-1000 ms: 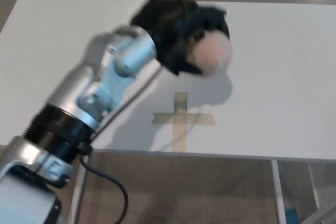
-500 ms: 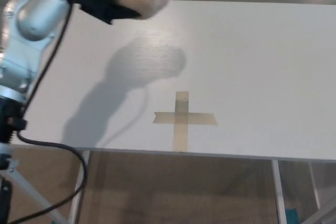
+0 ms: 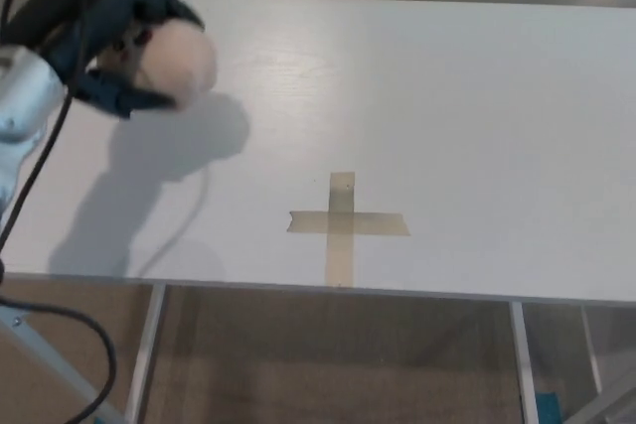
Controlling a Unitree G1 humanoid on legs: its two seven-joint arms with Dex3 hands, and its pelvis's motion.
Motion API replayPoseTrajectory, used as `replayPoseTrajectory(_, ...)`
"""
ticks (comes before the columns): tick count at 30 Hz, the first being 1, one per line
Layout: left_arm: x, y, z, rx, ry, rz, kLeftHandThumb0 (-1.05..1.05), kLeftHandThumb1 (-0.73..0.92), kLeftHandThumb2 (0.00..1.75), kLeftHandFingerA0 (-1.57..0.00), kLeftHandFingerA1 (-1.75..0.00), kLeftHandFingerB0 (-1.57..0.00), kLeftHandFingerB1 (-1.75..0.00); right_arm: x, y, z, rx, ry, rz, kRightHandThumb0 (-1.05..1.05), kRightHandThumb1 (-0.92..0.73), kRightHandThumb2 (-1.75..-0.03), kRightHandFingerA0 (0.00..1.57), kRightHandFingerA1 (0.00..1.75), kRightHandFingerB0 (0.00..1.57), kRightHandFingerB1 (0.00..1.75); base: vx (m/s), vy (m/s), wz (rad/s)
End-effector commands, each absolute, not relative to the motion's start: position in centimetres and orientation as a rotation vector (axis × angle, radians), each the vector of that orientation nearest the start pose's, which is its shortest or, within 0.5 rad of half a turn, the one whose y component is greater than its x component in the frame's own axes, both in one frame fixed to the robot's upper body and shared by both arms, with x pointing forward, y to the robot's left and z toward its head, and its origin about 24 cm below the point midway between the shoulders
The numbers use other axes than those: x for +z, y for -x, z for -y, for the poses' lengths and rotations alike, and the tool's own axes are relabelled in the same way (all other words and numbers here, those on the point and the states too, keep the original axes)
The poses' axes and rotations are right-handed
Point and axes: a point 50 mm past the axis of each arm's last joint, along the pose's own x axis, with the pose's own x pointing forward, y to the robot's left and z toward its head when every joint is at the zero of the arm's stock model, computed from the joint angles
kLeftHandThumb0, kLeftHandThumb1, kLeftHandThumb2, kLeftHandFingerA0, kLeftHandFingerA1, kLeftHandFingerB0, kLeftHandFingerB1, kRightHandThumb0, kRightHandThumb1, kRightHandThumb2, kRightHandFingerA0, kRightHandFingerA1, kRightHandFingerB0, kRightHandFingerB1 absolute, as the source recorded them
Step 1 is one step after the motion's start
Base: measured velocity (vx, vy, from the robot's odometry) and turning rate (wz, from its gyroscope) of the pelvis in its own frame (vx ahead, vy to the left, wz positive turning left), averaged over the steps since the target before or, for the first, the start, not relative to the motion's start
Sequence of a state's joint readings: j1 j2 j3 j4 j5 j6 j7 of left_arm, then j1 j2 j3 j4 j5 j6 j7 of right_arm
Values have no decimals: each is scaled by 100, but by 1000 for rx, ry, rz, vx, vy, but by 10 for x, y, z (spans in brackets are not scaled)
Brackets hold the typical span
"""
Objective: Use the left hand to take the pink dumpling toy on a person's hand and put it on the desk.
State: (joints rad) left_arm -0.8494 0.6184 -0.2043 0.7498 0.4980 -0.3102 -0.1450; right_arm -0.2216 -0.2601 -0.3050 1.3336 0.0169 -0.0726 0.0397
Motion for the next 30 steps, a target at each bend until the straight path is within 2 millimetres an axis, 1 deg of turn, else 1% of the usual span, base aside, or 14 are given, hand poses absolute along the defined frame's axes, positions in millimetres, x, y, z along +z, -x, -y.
replayPoseTrajectory(1, 147, -371, -226, -235, -1234, 215, -24, 74, 65, -69, -145, -81, -79, -137, -151, 264, -357, -26, -1014, -46, -57, -57, 63, 45, 62, 44, 0, 0, 0)
replayPoseTrajectory(7, 127, -365, -220, -300, -1246, 160, -24, 74, 64, -66, -148, -83, -59, -135, -154, 264, -355, -31, -1008, -46, -57, -57, 64, 46, 61, 44, 0, 0, 0)
replayPoseTrajectory(10, 123, -363, -219, -316, -1256, 145, -26, 76, 65, -66, -147, -79, -53, -135, -155, 265, -355, -31, -1006, -46, -57, -58, 64, 46, 63, 45, 0, 0, 0)
replayPoseTrajectory(13, 113, -358, -219, -338, -1273, 127, -23, 75, 64, -67, -139, -65, -45, -136, -153, 263, -359, -41, -1011, -46, -57, -58, 65, 46, 66, 46, 0, 0, 0)
replayPoseTrajectory(14, 111, -357, -218, -342, -1272, 130, -23, 75, 63, -75, -126, -63, -44, -136, -153, 264, -361, -38, -1011, -46, -57, -58, 65, 46, 66, 46, 0, 0, 0)
replayPoseTrajectory(17, 108, -356, -218, -349, -1272, 132, -23, 75, 62, -78, -117, -62, -44, -136, -153, 265, -359, -33, -1011, -46, -57, -58, 65, 46, 66, 46, 0, 0, 0)
replayPoseTrajectory(18, 106, -356, -218, -351, -1267, 120, -34, 71, 63, -88, -66, -41, -36, -136, -153, 265, -358, -30, -1011, -46, -57, -57, 65, 46, 64, 45, 0, 0, 0)
replayPoseTrajectory(19, 106, -357, -219, -351, -1263, 112, -34, 71, 63, -88, -66, -41, -36, -135, -153, 265, -358, -29, -1011, -46, -57, -57, 65, 46, 64, 45, 0, 0, 0)
replayPoseTrajectory(20, 104, -357, -219, -360, -1266, 80, -59, 42, 78, -2, -31, -3, -22, -136, -153, 265, -361, -29, -1013, -46, -58, -58, 65, 46, 62, 44, 0, 0, 0)
replayPoseTrajectory(21, 103, -357, -220, -372, -1271, 44, -59, 42, 78, -2, -31, -3, -22, -136, -151, 265, -363, -30, -1016, -46, -58, -58, 65, 46, 62, 44, 0, 0, 0)
replayPoseTrajectory(22, 103, -357, -219, -379, -1275, 16, -77, 48, 78, 0, 0, 0, 0, -137, -150, 265, -366, -32, -1017, -46, -58, -58, 65, 46, 63, 44, 0, 0, 0)
replayPoseTrajectory(23, 103, -357, -219, -381, -1276, 10, -77, 48, 78, 0, 0, 0, 0, -137, -150, 265, -367, -32, -1017, -46, -58, -58, 65, 46, 63, 44, 0, 0, 0)
replayPoseTrajectory(24, 103, -357, -219, -383, -1281, -10, -81, 49, 58, 0, 0, 0, -1, -137, -150, 265, -368, -34, -1018, -46, -57, -58, 65, 46, 63, 44, 0, 0, 0)
replayPoseTrajectory(30, 107, -357, -217, -383, -1301, -35, -89, 47, 62, 0, 0, 0, -4, -137, -150, 266, -371, -44, -1016, -46, -57, -58, 65, 46, 67, 46, 0, 0, 0)
